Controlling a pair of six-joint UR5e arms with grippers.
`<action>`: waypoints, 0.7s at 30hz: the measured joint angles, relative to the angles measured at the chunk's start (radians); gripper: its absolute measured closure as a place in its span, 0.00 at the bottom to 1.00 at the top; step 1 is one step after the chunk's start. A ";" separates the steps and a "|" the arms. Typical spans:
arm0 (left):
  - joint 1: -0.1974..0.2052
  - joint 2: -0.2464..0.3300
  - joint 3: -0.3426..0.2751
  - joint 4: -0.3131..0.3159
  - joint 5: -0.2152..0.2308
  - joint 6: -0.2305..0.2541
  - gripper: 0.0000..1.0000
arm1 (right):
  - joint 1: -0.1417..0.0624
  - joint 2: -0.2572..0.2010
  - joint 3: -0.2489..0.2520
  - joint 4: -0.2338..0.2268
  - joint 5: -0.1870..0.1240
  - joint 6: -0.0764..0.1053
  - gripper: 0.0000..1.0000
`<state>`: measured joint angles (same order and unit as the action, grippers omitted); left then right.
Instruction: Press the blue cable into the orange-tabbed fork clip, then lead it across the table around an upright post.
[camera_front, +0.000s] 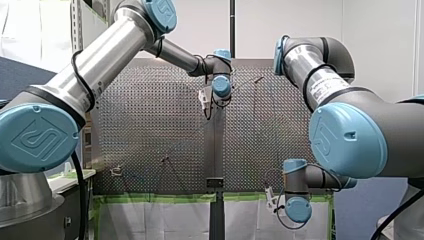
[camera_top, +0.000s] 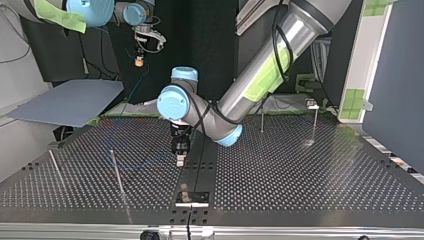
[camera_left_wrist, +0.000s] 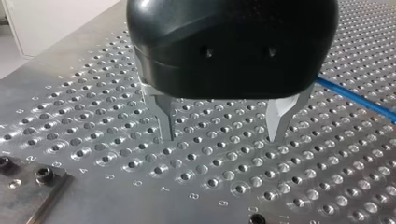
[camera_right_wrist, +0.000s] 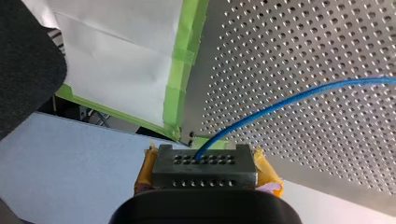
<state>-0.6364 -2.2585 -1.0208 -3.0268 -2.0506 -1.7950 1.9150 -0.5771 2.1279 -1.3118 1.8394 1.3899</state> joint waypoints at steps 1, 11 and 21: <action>-0.001 0.000 0.000 -0.002 -0.001 0.000 0.05 | -0.002 0.000 0.001 -0.010 0.003 0.006 1.00; -0.035 0.000 -0.008 -0.025 -0.012 -0.004 0.05 | -0.042 0.001 -0.033 -0.096 0.002 0.065 1.00; -0.064 0.000 -0.073 -0.021 0.059 0.038 0.05 | -0.086 0.001 -0.075 -0.151 0.000 0.072 1.00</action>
<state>-0.7008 -2.2582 -1.0937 -3.0473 -1.9919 -1.7571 1.8285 -0.5762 2.0529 -1.4631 1.8392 1.4623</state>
